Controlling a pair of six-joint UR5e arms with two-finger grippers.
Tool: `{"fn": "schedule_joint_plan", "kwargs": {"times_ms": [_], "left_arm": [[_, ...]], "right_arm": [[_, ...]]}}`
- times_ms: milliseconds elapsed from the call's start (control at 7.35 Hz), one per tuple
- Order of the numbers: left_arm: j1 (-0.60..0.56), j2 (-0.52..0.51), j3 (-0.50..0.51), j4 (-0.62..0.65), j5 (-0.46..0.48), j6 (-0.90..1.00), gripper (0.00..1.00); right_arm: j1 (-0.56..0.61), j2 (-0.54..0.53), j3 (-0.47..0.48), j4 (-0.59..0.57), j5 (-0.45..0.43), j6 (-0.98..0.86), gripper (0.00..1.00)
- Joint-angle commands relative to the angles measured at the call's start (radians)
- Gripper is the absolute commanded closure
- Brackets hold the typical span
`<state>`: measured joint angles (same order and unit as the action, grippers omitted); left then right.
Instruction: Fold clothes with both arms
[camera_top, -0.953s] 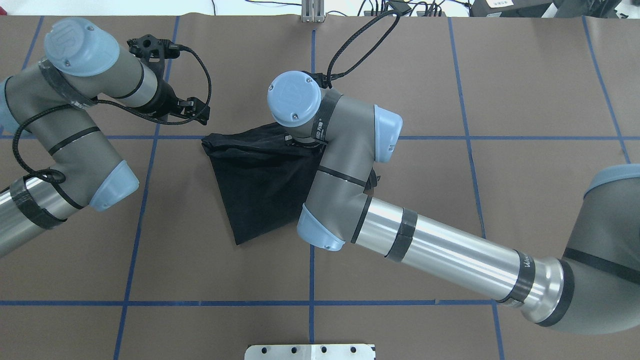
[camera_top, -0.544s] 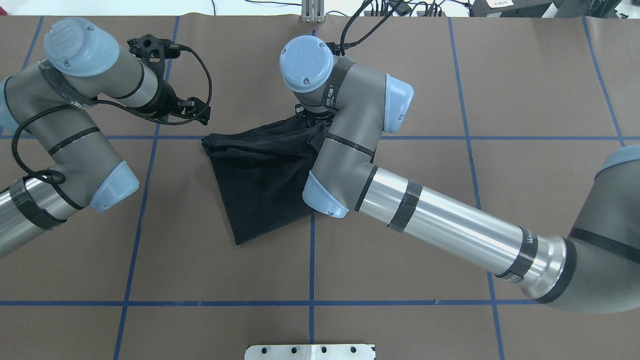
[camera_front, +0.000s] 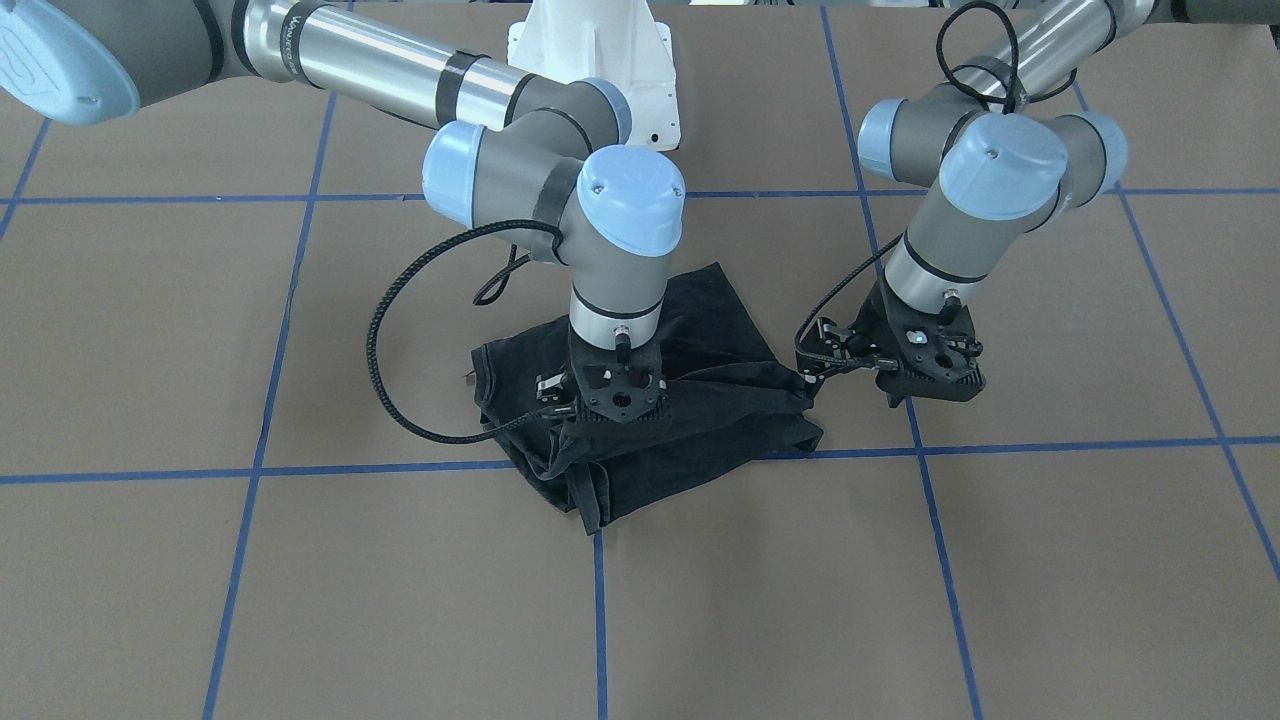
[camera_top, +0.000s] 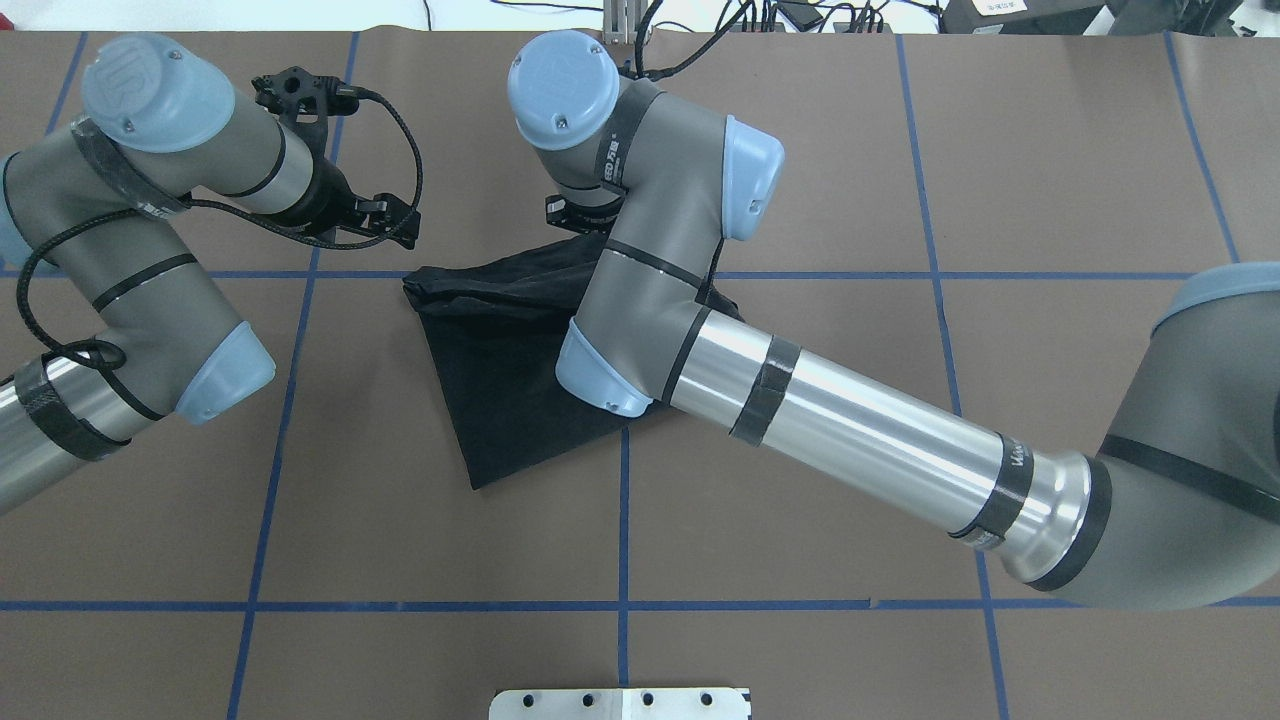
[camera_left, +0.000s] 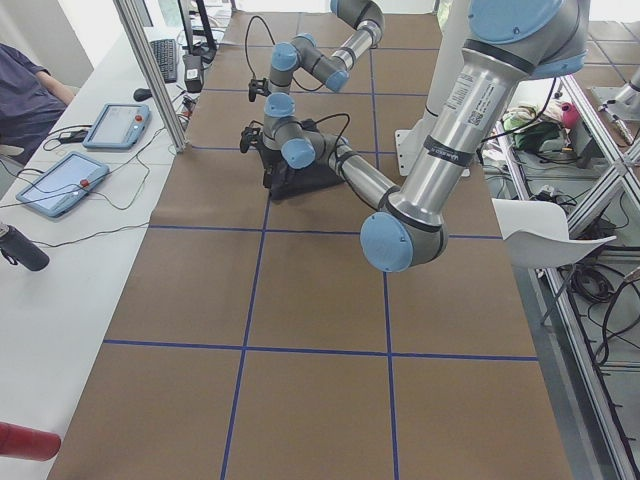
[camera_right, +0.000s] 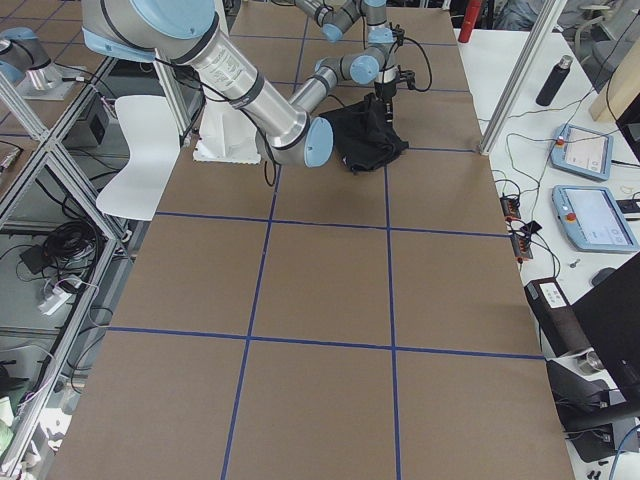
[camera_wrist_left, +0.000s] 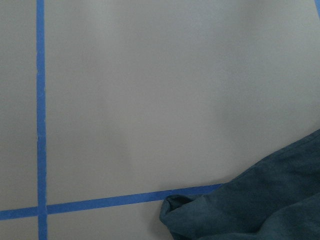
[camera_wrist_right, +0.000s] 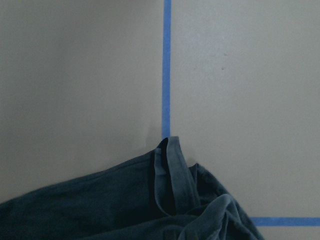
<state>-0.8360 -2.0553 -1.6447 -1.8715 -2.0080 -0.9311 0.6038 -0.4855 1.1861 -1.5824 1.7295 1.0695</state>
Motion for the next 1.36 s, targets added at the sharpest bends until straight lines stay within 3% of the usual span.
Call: {"fn": "schedule_joint_plan", "kwargs": {"times_ms": [0, 272, 408, 544, 681, 817, 1225], "left_arm": [[0.000, 0.003, -0.003, 0.000, 0.000, 0.000, 0.00], [0.001, 0.006, -0.003, 0.000, 0.000, 0.000, 0.00], [0.000, 0.006, -0.003, 0.000, 0.000, 0.000, 0.00], [0.000, 0.006, -0.003, 0.000, 0.000, 0.000, 0.00], [0.000, 0.006, -0.003, 0.000, 0.000, 0.000, 0.00], [0.000, 0.006, -0.003, 0.000, 0.000, 0.000, 0.00], [0.000, 0.009, -0.004, 0.000, 0.000, 0.000, 0.00]], "right_arm": [[-0.035, -0.028, 0.048, -0.004, 0.005, 0.004, 0.02], [-0.065, -0.053, 0.059, -0.002, -0.016, 0.003, 0.02], [-0.085, -0.061, 0.052, -0.001, -0.046, 0.003, 0.11], [-0.087, -0.058, 0.055, -0.002, -0.050, 0.000, 0.35], [-0.082, -0.058, 0.058, -0.002, -0.050, -0.008, 0.66], [-0.064, -0.059, 0.062, -0.004, -0.038, -0.016, 0.86], [-0.058, -0.122, 0.151, -0.051, -0.041, -0.068, 0.88]]}}
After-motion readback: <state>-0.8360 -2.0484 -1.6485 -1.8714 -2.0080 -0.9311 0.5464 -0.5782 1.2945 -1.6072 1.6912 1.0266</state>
